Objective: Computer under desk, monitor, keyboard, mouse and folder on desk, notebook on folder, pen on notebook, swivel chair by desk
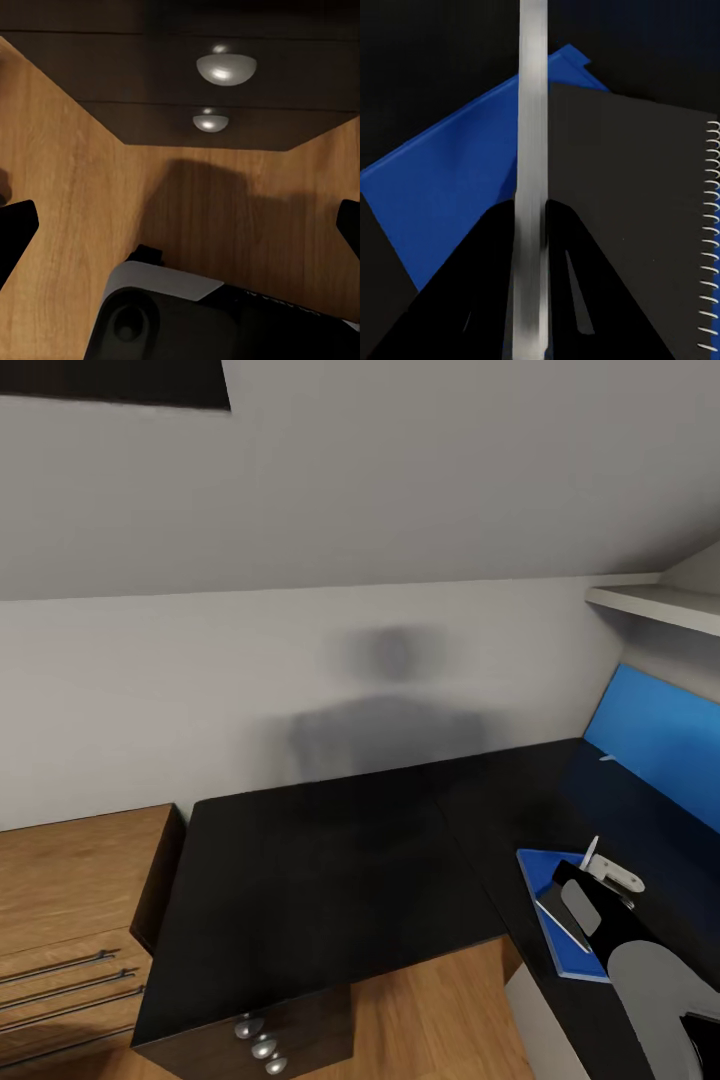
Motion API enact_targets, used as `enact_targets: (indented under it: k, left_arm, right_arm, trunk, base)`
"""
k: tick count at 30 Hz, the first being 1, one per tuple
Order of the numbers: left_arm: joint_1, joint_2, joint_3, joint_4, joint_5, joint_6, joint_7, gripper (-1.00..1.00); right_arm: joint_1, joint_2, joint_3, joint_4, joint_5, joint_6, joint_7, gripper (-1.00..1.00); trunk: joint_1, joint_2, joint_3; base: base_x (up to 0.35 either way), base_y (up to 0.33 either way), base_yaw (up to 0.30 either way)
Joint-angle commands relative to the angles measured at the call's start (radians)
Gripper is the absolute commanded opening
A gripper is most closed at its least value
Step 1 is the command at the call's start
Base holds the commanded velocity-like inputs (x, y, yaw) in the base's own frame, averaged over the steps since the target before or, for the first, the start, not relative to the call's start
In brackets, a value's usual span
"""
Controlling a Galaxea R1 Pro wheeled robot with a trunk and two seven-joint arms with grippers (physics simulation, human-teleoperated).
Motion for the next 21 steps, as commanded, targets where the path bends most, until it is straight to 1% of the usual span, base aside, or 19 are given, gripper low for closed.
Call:
enact_targets:
  k: [1,9,12,13,15,21]
  left_arm:
    - [0.0,0.002,-0.006,-0.002,0.011,-0.006,0.007,1.0]
    - [0.0,0.002,-0.006,-0.003,0.011,-0.006,0.008,1.0]
    - [0.0,0.002,-0.006,-0.003,0.011,-0.006,0.008,1.0]
    - [0.0,0.002,-0.006,-0.003,0.011,-0.006,0.009,1.0]
    - [0.0,0.002,-0.006,-0.004,0.011,-0.006,0.009,1.0]
    - [0.0,0.001,-0.006,-0.005,0.011,-0.006,0.01,1.0]
  right_arm:
    - [0.0,0.0,0.0,-0.002,-0.006,0.005,-0.004,-1.0]
    - [0.0,0.001,0.004,-0.002,-0.001,0.007,-0.064,-1.0]
    - [0.0,0.002,0.006,-0.002,0.01,0.01,-0.077,-1.0]
    - [0.0,0.003,0.007,-0.002,0.022,0.012,-0.083,-1.0]
    - [0.0,0.003,0.007,-0.002,0.03,0.014,-0.086,-1.0]
    - [0.0,0.005,0.009,-0.002,0.056,0.073,-0.124,-1.0]
  trunk:
    - [0.0,-0.001,-0.001]
    - [0.0,-0.001,-0.001]
    - [0.0,-0.001,-0.001]
    - [0.0,-0.001,-0.001]
    - [0.0,-0.001,-0.001]
    - [0.0,-0.001,-0.001]
  base:
    - [0.008,0.0,0.0]
    - [0.003,0.0,0.0]
    - [0.0,0.0,0.0]
    - [0.0,0.0,0.0]
    - [0.0,0.0,0.0]
    - [0.0,0.0,0.0]
